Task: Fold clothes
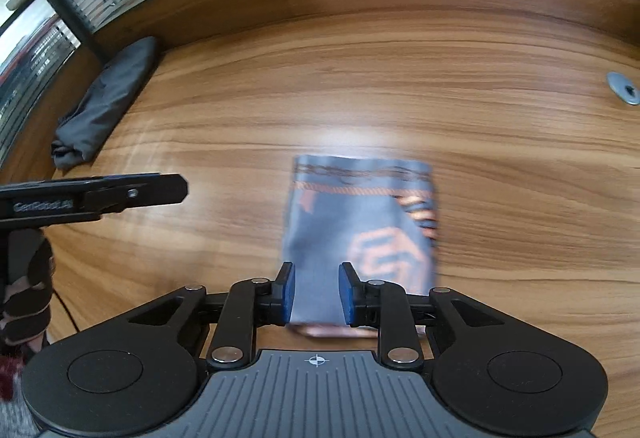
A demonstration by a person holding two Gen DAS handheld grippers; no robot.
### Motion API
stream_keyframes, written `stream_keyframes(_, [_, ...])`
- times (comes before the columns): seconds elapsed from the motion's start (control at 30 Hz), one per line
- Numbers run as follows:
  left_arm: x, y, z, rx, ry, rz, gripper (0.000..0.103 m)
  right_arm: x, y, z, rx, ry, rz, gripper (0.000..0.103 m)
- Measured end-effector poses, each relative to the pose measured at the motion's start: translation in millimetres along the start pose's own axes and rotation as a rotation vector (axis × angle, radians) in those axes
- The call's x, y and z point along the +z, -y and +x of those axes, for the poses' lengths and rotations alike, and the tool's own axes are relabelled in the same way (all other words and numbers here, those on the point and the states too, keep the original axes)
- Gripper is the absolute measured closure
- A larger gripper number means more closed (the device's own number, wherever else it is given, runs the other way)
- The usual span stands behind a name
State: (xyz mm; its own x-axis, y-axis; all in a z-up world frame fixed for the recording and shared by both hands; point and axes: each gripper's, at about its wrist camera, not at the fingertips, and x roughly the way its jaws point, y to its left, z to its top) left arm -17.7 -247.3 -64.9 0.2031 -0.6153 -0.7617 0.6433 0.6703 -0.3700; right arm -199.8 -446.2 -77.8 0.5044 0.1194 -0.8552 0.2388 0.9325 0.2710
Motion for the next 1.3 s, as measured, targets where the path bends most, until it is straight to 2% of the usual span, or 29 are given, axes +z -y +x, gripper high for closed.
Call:
stream_keyframes(0.27, [-6.8, 32.6, 55.6, 0.044, -0.057, -0.059, 0.043, -13.8, 42.6, -12.8, -0.03, -0.026, -0.009, 0.075])
stream_keyframes(0.43, [-12.8, 36.8, 81.1, 0.16, -0.054, -0.082, 0.043, -20.9, 60.1, -21.9, -0.035, -0.027, -0.03, 0.075])
stream_keyframes(0.53, [-16.8, 42.2, 86.1, 0.179, -0.036, -0.084, 0.049, -23.9, 73.2, -25.4, -0.048, -0.034, -0.052, 0.074])
stream_keyframes(0.67, [-18.6, 50.3, 91.4, 0.175, -0.028, -0.101, 0.069, -27.2, 88.7, -25.5, -0.042, -0.054, -0.053, 0.074])
stream_keyframes(0.77, [-18.0, 52.5, 94.7, 0.165, -0.022, -0.14, 0.073, -25.5, 92.9, -16.8, 0.0, -0.065, -0.044, 0.073])
stream_keyframes(0.83, [-16.9, 53.2, 96.8, 0.163, -0.016, -0.159, 0.078, -22.0, 92.3, -8.2, 0.039, -0.069, -0.035, 0.065])
stream_keyframes(0.93, [-15.2, 52.6, 100.4, 0.153, -0.013, -0.19, 0.09, -16.8, 88.4, 7.0, 0.092, -0.081, -0.019, 0.065])
stream_keyframes(1.07, [-13.5, 50.8, 102.4, 0.139, -0.019, -0.225, 0.094, -7.5, 84.1, 27.2, 0.134, -0.085, 0.056, 0.065])
stream_keyframes(1.2, [-10.5, 45.0, 102.6, 0.121, -0.039, -0.253, 0.095, -0.4, 79.4, 45.5, 0.118, -0.079, 0.129, 0.065])
stream_keyframes(1.27, [-9.4, 42.1, 101.3, 0.111, -0.052, -0.246, 0.096, 0.6, 75.3, 51.5, 0.119, -0.069, 0.148, 0.07])
stream_keyframes(1.3, [-8.2, 41.4, 100.5, 0.104, -0.057, -0.237, 0.096, 0.9, 72.9, 52.9, 0.119, -0.065, 0.157, 0.077])
